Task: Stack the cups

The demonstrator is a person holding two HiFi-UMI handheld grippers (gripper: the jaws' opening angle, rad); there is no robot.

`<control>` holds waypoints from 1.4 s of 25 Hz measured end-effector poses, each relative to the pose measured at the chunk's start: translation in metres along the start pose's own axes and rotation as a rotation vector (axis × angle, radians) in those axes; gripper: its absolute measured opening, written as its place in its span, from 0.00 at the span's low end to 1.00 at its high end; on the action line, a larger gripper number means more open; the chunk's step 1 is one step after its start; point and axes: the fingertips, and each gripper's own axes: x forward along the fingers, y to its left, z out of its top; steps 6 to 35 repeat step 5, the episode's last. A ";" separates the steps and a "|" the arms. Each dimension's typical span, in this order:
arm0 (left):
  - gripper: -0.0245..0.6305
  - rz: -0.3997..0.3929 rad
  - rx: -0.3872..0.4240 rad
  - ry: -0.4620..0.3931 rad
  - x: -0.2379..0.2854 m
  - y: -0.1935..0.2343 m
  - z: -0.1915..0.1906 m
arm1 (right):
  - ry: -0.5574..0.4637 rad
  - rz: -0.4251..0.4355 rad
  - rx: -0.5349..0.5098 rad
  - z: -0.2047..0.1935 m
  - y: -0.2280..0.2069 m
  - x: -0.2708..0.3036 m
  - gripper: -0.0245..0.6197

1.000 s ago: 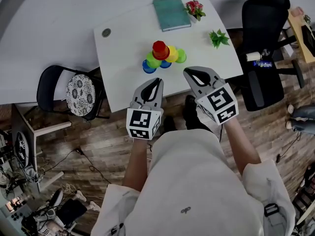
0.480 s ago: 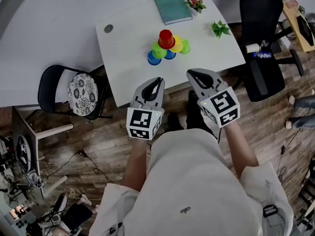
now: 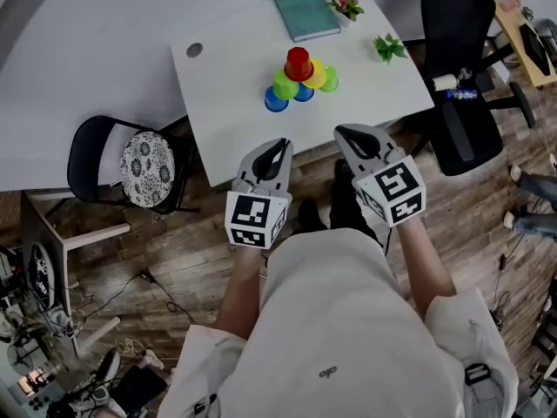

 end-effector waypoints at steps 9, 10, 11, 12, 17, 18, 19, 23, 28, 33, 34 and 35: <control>0.09 -0.002 0.004 -0.002 -0.005 0.003 -0.001 | 0.002 -0.011 -0.003 0.000 0.004 0.000 0.05; 0.09 -0.002 0.004 -0.002 -0.005 0.003 -0.001 | 0.002 -0.011 -0.003 0.000 0.004 0.000 0.05; 0.09 -0.002 0.004 -0.002 -0.005 0.003 -0.001 | 0.002 -0.011 -0.003 0.000 0.004 0.000 0.05; 0.09 -0.002 0.004 -0.002 -0.005 0.003 -0.001 | 0.002 -0.011 -0.003 0.000 0.004 0.000 0.05; 0.09 -0.002 0.004 -0.002 -0.005 0.003 -0.001 | 0.002 -0.011 -0.003 0.000 0.004 0.000 0.05; 0.09 -0.002 0.004 -0.002 -0.005 0.003 -0.001 | 0.002 -0.011 -0.003 0.000 0.004 0.000 0.05; 0.09 -0.002 0.004 -0.002 -0.005 0.003 -0.001 | 0.002 -0.011 -0.003 0.000 0.004 0.000 0.05; 0.09 -0.002 0.004 -0.002 -0.005 0.003 -0.001 | 0.002 -0.011 -0.003 0.000 0.004 0.000 0.05; 0.09 -0.002 0.004 -0.002 -0.005 0.003 -0.001 | 0.002 -0.011 -0.003 0.000 0.004 0.000 0.05; 0.09 -0.002 0.004 -0.002 -0.005 0.003 -0.001 | 0.002 -0.011 -0.003 0.000 0.004 0.000 0.05; 0.09 -0.002 0.004 -0.002 -0.005 0.003 -0.001 | 0.002 -0.011 -0.003 0.000 0.004 0.000 0.05; 0.09 -0.002 0.004 -0.002 -0.005 0.003 -0.001 | 0.002 -0.011 -0.003 0.000 0.004 0.000 0.05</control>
